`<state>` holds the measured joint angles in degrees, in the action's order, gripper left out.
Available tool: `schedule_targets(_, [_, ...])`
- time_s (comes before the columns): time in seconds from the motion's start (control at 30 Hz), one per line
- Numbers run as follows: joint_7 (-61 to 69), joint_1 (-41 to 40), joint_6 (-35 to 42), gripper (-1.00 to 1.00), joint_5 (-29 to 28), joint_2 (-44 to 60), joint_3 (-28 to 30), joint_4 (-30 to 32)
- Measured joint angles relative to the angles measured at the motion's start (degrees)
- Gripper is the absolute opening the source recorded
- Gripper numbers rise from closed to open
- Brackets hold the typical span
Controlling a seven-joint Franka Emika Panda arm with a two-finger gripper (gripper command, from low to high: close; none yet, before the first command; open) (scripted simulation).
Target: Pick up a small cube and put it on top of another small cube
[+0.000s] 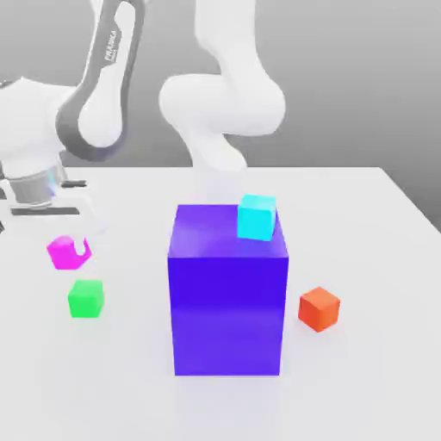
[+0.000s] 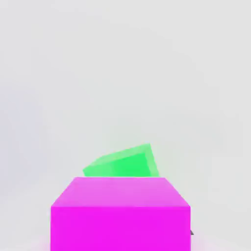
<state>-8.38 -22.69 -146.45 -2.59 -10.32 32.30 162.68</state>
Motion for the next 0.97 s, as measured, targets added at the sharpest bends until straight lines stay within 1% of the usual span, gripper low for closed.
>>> schedule_targets(0.17, [-2.60,-3.07,-4.75,-1.00,-9.82,-4.40,-3.68,4.34])
schedule_targets(0.2, [-2.83,-3.36,-5.58,-1.00,-11.21,-4.98,-4.42,4.93])
schedule_targets(0.23, [-2.40,-2.97,-6.06,-1.00,-11.16,-4.97,-4.52,5.14])
schedule_targets(0.3, [-0.79,-1.38,-6.71,-1.00,-9.25,-4.17,-3.94,5.12])
schedule_targets(0.5, [4.91,3.95,-9.29,-1.00,-1.09,-0.03,-1.25,4.49])
schedule_targets(0.77, [11.78,8.16,-15.34,-1.00,8.84,6.64,0.37,4.21])
schedule_targets(0.87, [13.50,8.77,-18.25,-1.00,11.32,9.22,0.39,4.36])
schedule_targets(0.97, [13.92,8.85,-21.47,-1.00,11.98,11.74,0.42,4.73])
